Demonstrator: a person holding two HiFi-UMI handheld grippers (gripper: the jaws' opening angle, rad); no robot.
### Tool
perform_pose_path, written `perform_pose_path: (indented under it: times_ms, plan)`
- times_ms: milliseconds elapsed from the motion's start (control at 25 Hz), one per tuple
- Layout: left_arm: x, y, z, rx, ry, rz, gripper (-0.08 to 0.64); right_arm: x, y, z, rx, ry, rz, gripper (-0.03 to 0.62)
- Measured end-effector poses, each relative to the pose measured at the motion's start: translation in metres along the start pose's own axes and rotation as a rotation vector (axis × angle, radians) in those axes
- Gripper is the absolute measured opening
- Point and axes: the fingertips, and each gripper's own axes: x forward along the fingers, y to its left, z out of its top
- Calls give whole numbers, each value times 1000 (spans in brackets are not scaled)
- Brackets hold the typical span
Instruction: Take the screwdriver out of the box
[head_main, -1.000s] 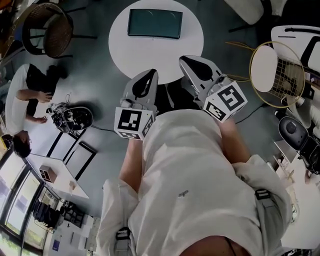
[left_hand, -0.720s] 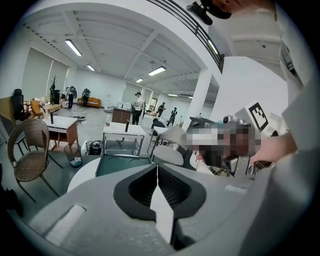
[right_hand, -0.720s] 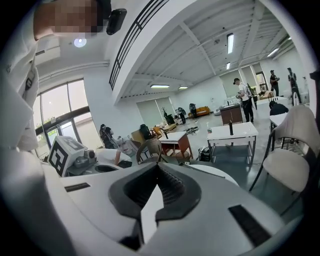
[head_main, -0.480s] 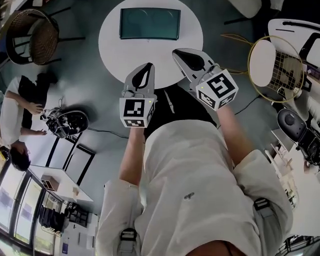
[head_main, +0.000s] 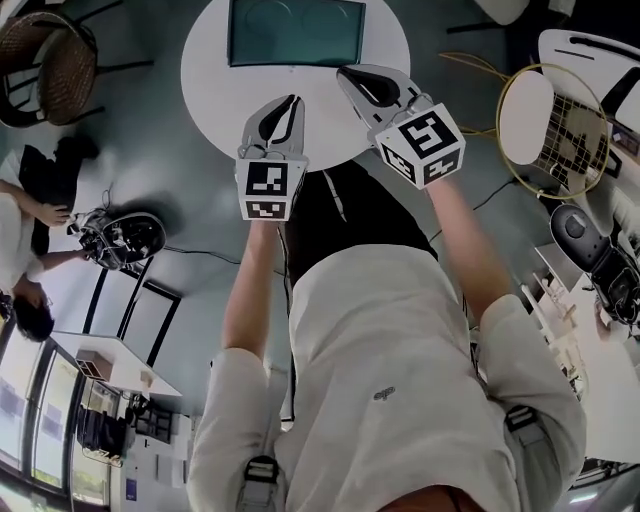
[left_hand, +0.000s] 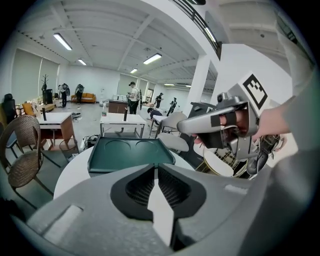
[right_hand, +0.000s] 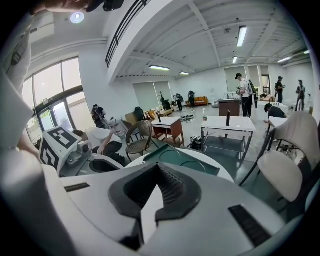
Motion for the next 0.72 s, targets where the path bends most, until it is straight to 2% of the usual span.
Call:
perform_pose_path:
  times_ms: [280,560,720]
  plan:
    - [21,12,-19,-18,34,-9,15,31,-14,-21,-47,97,-25,6]
    - [38,21,-44,1,83,-29,59,58,-28,-42,-76,193,-81,6]
    - [51,27,-55,-23,104,-19,77,70,-39,-52,-110,235,-118,6]
